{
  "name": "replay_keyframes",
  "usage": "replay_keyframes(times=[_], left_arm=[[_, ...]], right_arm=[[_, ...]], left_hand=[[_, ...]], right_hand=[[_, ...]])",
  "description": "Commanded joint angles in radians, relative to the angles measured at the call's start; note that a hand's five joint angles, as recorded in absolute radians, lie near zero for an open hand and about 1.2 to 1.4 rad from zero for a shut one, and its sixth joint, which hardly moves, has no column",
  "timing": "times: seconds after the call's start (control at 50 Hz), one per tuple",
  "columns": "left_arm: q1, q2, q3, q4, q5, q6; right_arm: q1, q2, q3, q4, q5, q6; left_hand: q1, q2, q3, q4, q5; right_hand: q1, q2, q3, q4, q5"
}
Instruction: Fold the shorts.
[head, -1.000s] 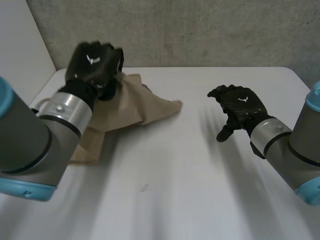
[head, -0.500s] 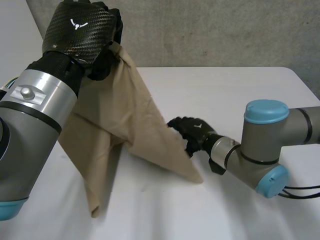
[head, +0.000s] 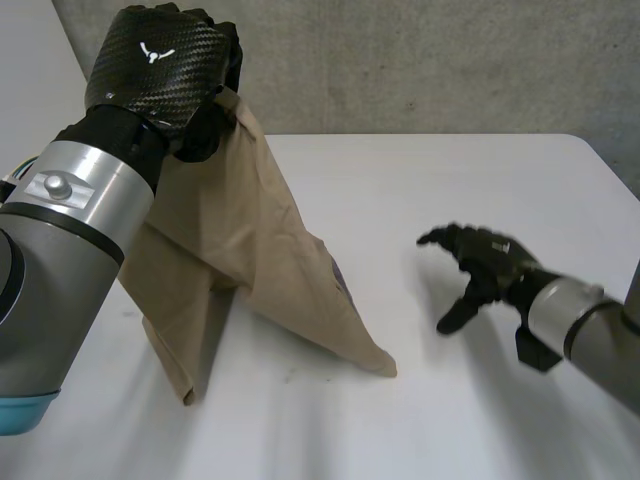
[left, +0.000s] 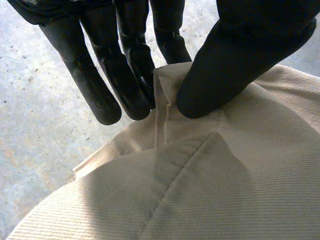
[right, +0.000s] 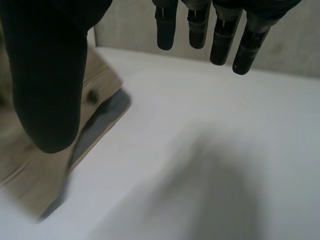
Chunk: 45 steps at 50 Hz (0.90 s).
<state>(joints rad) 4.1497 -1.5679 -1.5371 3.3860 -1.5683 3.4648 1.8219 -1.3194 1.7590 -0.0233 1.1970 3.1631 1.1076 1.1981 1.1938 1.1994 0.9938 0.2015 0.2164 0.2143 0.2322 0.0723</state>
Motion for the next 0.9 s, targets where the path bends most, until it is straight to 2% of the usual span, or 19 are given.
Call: replay_keyframes(times=[0.02, 0.12, 0.28, 0.32, 0.34, 0.4, 0.48, 0.5, 0.54, 0.62, 0.64, 0.72, 0.78, 0.9], left_arm=[[-0.005, -0.001, 0.012, -0.001, -0.001, -0.001], [-0.006, 0.002, 0.014, -0.001, -0.002, -0.003], [-0.006, 0.003, 0.012, -0.007, -0.004, -0.004], [-0.006, 0.005, 0.012, -0.013, -0.004, -0.006], [-0.006, 0.005, 0.012, -0.017, -0.004, -0.006], [-0.005, 0.006, 0.008, -0.024, -0.004, -0.006], [0.003, 0.009, -0.005, -0.034, -0.004, -0.006], [0.004, 0.008, -0.009, -0.043, -0.003, -0.006], [0.006, 0.009, -0.021, -0.056, -0.002, -0.006], [0.018, 0.009, -0.052, -0.086, -0.001, -0.006], [0.039, 0.009, -0.079, -0.111, -0.001, -0.007], [0.085, -0.006, -0.127, -0.154, 0.002, -0.013], [0.119, -0.041, -0.152, -0.195, 0.005, -0.035], [0.144, -0.187, -0.144, -0.264, 0.008, -0.099]], right_arm=[[0.083, 0.017, 0.091, -0.064, -0.013, 0.148], [0.139, 0.06, 0.077, -0.152, -0.014, 0.276], [0.238, 0.196, -0.024, -0.196, -0.001, 0.317], [0.246, 0.218, -0.039, -0.196, 0.004, 0.316], [0.246, 0.229, -0.046, -0.199, 0.007, 0.316], [0.243, 0.232, -0.047, -0.205, 0.033, 0.316], [0.22, 0.168, -0.049, -0.21, 0.16, 0.288], [0.212, 0.102, -0.049, -0.21, 0.203, 0.252], [0.202, 0.034, -0.052, -0.199, 0.234, 0.184], [0.146, -0.11, -0.059, -0.164, 0.217, -0.058], [0.131, -0.15, -0.072, -0.121, 0.207, -0.168], [0.12, -0.204, -0.124, 0.043, 0.197, -0.415], [0.125, -0.204, -0.151, 0.153, 0.205, -0.532], [0.14, -0.178, -0.185, 0.227, 0.213, -0.607]], left_hand=[[0.289, 0.198, 0.202, 0.197, 0.228], [0.289, 0.198, 0.202, 0.197, 0.228], [0.289, 0.198, 0.202, 0.197, 0.228], [0.289, 0.198, 0.202, 0.197, 0.228], [0.289, 0.198, 0.202, 0.197, 0.228], [0.289, 0.198, 0.202, 0.197, 0.228], [0.289, 0.198, 0.202, 0.197, 0.228], [0.289, 0.198, 0.202, 0.197, 0.228], [0.289, 0.198, 0.202, 0.197, 0.228], [0.289, 0.198, 0.202, 0.197, 0.228], [0.289, 0.198, 0.202, 0.197, 0.228], [0.289, 0.198, 0.202, 0.197, 0.228], [0.289, 0.198, 0.202, 0.197, 0.228], [0.289, 0.198, 0.202, 0.197, 0.228]], right_hand=[[0.066, 0.051, 0.053, 0.035, 0.02], [0.068, 0.053, 0.056, 0.038, 0.023], [0.177, 0.162, 0.164, 0.146, 0.131], [0.311, 0.296, 0.298, 0.281, 0.266], [0.594, 0.579, 0.581, 0.563, 0.549], [1.159, 1.144, 1.146, 1.128, 1.113], [1.195, 1.18, 1.182, 1.164, 1.149], [1.195, 1.18, 1.182, 1.164, 1.149], [1.195, 1.18, 1.182, 1.164, 1.149], [1.195, 1.18, 1.182, 1.164, 1.149], [1.195, 1.18, 1.182, 1.164, 1.149], [1.195, 1.18, 1.182, 1.164, 1.149], [1.195, 1.18, 1.182, 1.164, 1.149], [1.195, 1.18, 1.182, 1.164, 1.149]])
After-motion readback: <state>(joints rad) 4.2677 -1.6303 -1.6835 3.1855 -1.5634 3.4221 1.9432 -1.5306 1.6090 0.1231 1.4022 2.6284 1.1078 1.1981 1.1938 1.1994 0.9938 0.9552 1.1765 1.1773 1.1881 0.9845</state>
